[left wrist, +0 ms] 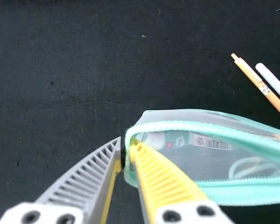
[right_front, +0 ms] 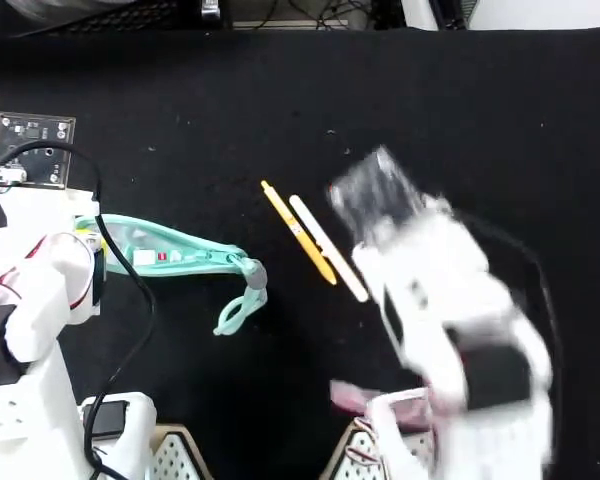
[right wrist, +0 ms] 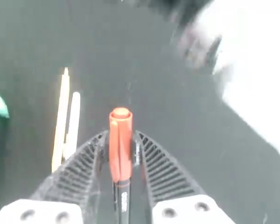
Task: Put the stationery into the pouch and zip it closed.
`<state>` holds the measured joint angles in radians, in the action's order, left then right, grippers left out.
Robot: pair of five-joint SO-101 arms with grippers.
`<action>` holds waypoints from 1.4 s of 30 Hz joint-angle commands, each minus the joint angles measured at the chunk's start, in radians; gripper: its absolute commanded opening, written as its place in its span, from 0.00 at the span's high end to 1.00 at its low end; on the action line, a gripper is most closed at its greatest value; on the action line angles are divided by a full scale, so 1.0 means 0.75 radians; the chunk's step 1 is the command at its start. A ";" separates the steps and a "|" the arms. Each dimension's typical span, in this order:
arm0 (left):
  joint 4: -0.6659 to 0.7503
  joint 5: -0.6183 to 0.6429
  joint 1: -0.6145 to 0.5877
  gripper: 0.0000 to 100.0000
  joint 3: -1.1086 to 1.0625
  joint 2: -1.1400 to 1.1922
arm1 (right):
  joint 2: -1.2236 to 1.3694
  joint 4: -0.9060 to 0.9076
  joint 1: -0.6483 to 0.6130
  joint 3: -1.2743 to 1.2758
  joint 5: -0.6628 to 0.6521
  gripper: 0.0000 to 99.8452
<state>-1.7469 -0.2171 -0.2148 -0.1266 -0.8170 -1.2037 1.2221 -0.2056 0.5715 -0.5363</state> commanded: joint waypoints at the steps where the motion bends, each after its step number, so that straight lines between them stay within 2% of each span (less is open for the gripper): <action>1: -0.008 -0.012 -0.011 0.97 -0.013 0.023 | -0.234 -0.070 -0.133 0.003 0.164 0.99; 9: -0.012 -0.010 -0.011 0.97 -0.013 0.023 | -0.396 -0.559 -0.485 0.003 0.468 0.99; 15: -0.012 -0.010 -0.011 0.97 -0.013 0.023 | -0.318 -0.874 -0.822 0.003 0.495 0.99; 21: -0.012 -0.010 -0.011 0.97 -0.013 0.023 | -0.134 -0.910 -0.962 0.005 0.495 0.99; 33: -0.014 -0.002 -0.011 0.97 -0.013 0.023 | 0.081 -1.066 -1.076 0.075 0.483 0.99; 39: -0.014 -0.002 -0.011 0.97 -0.015 0.023 | 0.099 -1.377 -1.074 0.322 0.483 0.99; 42: -0.014 -0.002 -0.011 0.97 -0.015 0.023 | 0.103 -1.455 -1.068 0.398 0.483 0.99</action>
<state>-1.7469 -0.2171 -0.2148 -0.1266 -0.8170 -1.1500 0.1910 -1.0019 0.8339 -0.1726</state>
